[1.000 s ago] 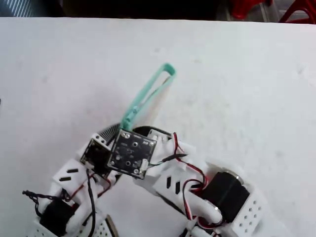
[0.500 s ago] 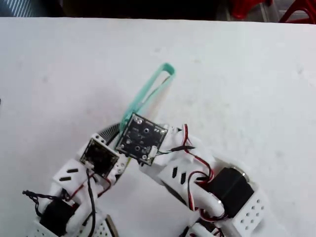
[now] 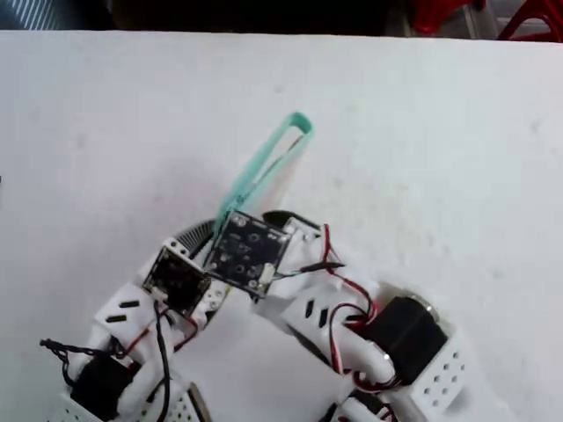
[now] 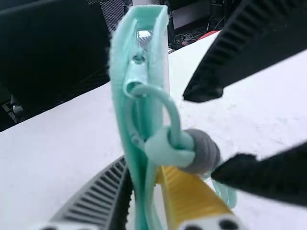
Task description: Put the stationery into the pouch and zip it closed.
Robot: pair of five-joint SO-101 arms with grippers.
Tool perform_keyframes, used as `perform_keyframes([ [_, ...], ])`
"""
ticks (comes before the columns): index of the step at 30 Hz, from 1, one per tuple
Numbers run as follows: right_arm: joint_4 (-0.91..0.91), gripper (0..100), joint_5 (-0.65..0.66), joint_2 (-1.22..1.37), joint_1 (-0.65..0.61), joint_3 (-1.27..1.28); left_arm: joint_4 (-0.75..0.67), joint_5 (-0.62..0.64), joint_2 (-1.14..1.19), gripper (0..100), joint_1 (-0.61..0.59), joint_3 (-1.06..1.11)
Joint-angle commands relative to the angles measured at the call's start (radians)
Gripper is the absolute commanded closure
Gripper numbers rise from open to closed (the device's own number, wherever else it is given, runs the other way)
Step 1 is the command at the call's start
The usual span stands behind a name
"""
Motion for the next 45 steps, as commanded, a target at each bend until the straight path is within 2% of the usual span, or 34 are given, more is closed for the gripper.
perform_keyframes([
  [1,-0.051,81.6,0.014,-0.01,-0.036,0.023,-0.038,0.008,0.002,98,0.001,-0.008],
  [8,-0.107,82.7,0.014,-0.01,-0.044,0.048,-0.037,0.008,0.002,98,0.001,-0.008],
  [12,-0.122,94.4,0.014,-0.01,-0.044,0.049,-0.035,0.008,0.002,98,0.001,-0.008],
  [14,-0.128,97.2,0.014,-0.01,-0.045,0.049,-0.035,0.008,0.002,98,0.001,-0.008],
  [23,-0.128,98.1,0.015,-0.022,-0.042,0.034,-0.035,0.008,0.002,98,0.001,-0.008],
  [29,-0.13,98.1,0.014,-0.156,-0.041,-0.035,-0.035,0.008,0.002,97,0.001,-0.026],
  [33,-0.134,98.1,0.014,-0.154,-0.041,-0.026,-0.034,0.014,0.002,88,0.001,-0.029],
  [38,-0.136,98.1,0.014,-0.134,-0.041,-0.02,-0.044,0.173,0.002,77,0.001,-0.035],
  [45,-0.13,98.1,0.014,-0.134,-0.041,-0.021,-0.149,0.176,0.002,80,0.001,-0.028],
])
